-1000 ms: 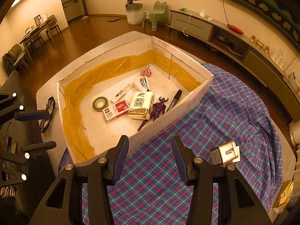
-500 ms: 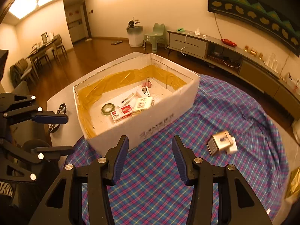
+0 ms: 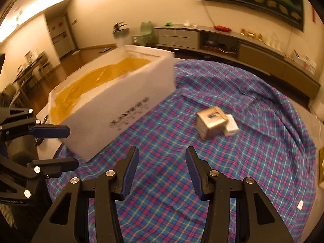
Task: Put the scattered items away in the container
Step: 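Move both tools back toward the gold tin and charger on the shirt, then grasp the gold tin with the left tool while the right tool grasps the white charger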
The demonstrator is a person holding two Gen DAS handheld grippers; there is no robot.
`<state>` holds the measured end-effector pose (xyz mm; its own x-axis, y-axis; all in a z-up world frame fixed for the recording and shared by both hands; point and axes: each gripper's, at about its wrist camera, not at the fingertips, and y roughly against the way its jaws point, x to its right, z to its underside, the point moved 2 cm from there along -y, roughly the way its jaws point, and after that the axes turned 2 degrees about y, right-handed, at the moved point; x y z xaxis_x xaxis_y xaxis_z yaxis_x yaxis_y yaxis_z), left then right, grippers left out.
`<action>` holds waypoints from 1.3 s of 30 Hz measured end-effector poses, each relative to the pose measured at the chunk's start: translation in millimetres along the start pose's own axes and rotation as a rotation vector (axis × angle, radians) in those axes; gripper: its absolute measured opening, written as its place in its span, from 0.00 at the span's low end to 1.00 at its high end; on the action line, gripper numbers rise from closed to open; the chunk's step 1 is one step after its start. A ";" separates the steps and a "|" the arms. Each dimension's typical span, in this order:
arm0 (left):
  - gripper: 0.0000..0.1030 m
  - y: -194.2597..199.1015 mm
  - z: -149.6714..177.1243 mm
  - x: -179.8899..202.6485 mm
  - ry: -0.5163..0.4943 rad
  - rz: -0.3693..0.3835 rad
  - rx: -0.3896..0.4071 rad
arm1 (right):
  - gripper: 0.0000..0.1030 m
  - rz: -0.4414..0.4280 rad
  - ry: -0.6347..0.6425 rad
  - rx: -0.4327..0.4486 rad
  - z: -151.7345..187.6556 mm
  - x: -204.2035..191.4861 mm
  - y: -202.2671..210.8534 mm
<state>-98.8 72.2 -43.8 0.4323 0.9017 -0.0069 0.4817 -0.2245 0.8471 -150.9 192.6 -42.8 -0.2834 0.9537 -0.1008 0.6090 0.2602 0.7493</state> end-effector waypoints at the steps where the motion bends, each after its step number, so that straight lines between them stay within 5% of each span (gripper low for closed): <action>1: 0.46 -6.8 -5.2 1.5 0.017 0.013 -0.004 | 0.48 0.005 -0.030 0.000 1.0 9.0 -2.7; 7: 0.47 -58.3 -38.1 9.1 0.108 0.090 -0.036 | 0.46 0.020 -0.216 -0.029 8.6 69.6 -25.6; 14: 0.47 -106.3 -64.7 25.5 0.101 0.106 -0.027 | 0.46 0.037 -0.308 -0.043 1.4 107.9 -52.5; 26: 0.47 -155.5 -100.7 25.4 0.072 0.177 0.027 | 0.46 0.178 -0.069 -0.104 -28.8 127.7 -109.5; 28: 0.48 -161.1 -101.7 25.0 0.075 0.191 0.033 | 0.46 0.158 -0.012 -0.088 -34.4 122.0 -114.8; 30: 0.49 -166.2 -101.9 23.3 0.080 0.188 0.039 | 0.35 0.132 0.045 -0.079 -38.9 116.2 -119.0; 39: 0.51 -174.5 -107.7 17.4 0.059 0.160 0.081 | 0.34 0.059 0.076 -0.109 -33.2 124.0 -130.4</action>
<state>-257.4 166.9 -134.5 0.4642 0.8716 0.1579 0.4712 -0.3939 0.7892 -290.0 271.9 -131.2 -0.3074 0.9515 -0.0071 0.5436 0.1817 0.8195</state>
